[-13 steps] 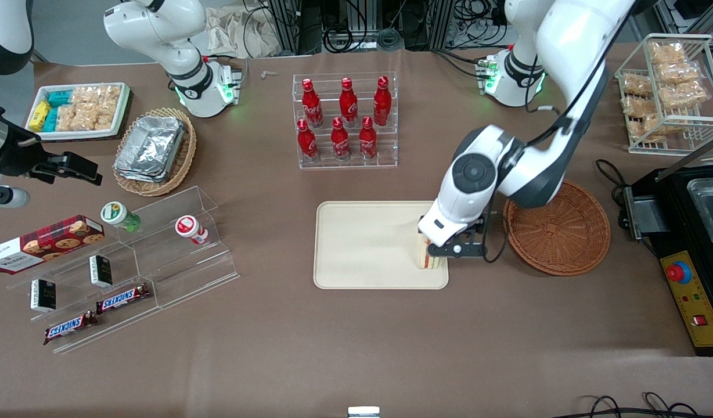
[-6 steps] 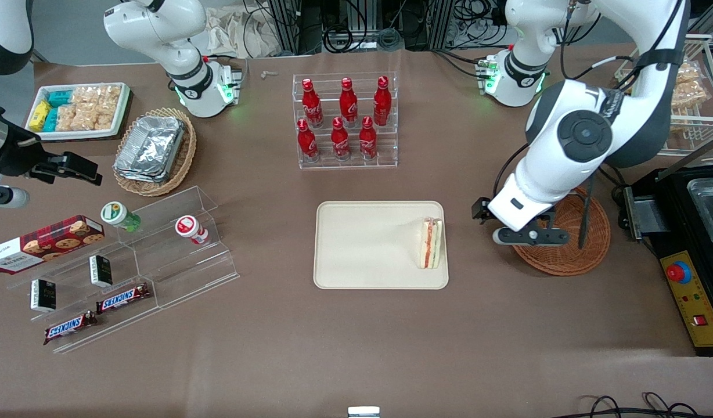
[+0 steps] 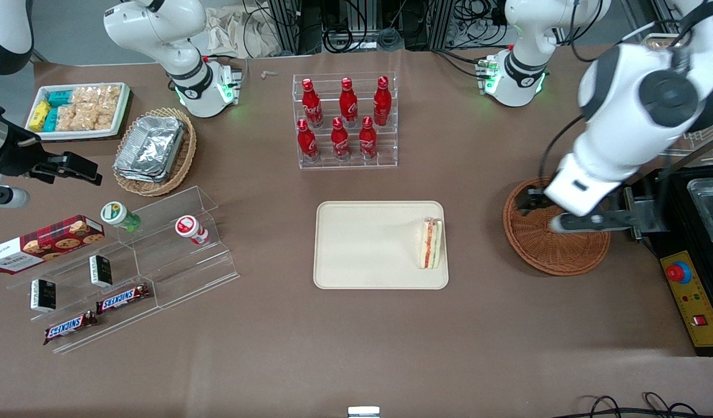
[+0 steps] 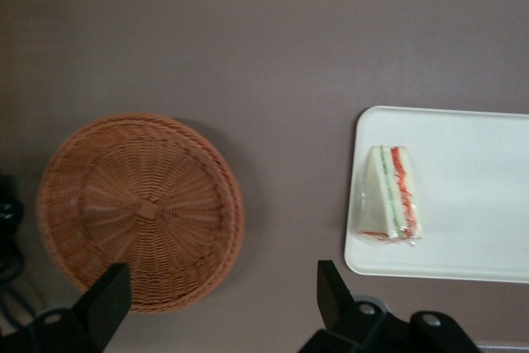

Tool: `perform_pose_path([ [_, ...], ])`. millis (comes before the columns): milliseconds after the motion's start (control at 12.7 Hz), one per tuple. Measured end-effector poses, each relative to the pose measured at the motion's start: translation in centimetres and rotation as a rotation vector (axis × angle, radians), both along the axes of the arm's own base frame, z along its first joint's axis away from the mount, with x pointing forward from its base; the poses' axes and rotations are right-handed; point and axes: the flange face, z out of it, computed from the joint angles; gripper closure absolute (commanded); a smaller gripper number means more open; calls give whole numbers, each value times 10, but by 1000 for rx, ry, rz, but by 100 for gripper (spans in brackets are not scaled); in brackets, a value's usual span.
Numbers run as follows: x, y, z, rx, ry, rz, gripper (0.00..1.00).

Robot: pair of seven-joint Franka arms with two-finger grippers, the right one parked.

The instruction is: Place sandwich from basket to tray

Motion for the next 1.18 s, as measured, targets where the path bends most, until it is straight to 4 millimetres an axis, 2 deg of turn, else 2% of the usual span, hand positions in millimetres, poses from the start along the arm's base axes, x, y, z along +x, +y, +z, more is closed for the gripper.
perform_pose_path([
  [79, -2, 14, 9, 2, -4, 14, 0],
  [315, -12, 41, 22, 5, 19, 30, 0],
  [630, -37, 83, 42, -11, 39, -37, 0],
  [866, -40, 86, 59, -13, 10, -50, 0],
  [1181, -42, 83, 105, -13, 1, -78, 0],
])
